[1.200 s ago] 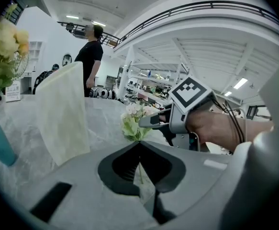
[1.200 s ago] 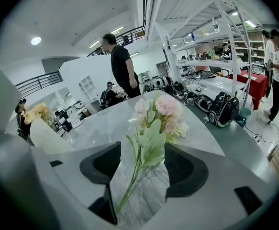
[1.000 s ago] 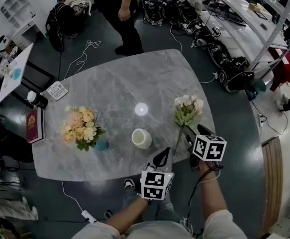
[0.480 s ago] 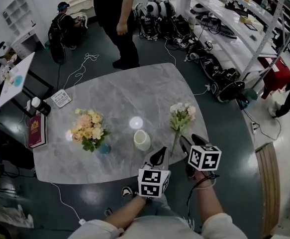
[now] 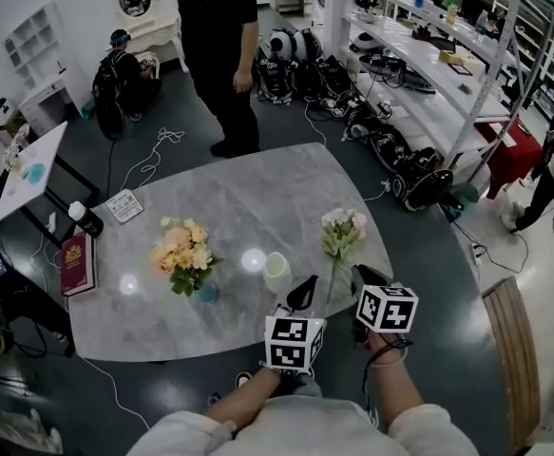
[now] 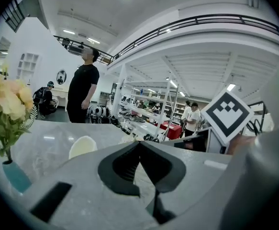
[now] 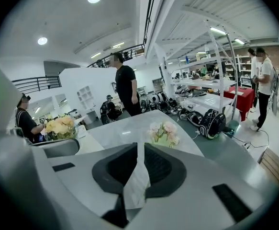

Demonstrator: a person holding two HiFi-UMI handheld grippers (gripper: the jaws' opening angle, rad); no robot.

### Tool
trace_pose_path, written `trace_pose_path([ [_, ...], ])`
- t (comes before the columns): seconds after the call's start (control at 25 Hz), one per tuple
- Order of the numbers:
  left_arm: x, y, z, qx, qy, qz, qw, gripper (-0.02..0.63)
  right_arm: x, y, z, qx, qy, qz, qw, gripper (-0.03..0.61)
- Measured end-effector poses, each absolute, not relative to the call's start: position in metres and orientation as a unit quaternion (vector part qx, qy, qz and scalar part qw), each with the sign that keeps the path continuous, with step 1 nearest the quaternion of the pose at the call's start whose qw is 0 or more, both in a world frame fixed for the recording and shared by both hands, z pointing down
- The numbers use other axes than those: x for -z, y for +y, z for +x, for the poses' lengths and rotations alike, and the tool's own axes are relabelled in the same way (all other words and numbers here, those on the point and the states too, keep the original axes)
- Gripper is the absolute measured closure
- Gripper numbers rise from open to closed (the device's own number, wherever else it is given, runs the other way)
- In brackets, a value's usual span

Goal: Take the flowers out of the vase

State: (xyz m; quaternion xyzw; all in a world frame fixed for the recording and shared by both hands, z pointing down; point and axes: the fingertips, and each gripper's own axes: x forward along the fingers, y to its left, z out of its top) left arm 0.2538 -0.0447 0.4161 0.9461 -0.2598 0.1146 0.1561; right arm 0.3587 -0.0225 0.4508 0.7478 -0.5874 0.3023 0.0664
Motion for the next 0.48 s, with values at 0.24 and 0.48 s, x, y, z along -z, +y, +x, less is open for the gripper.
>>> trace_pose_path([
  [0.24,-0.4,-0.054,0.234,-0.096,-0.262,0.949,0.145,0.606,-0.427,-0.026,0.343,-0.276,-0.588,0.759,0.047,0.558],
  [0.48,-0.388,-0.072,0.208,-0.078,-0.278,0.947,0.14,0.606,-0.417,-0.035,0.319,-0.258,-0.59,0.764,0.043,0.565],
])
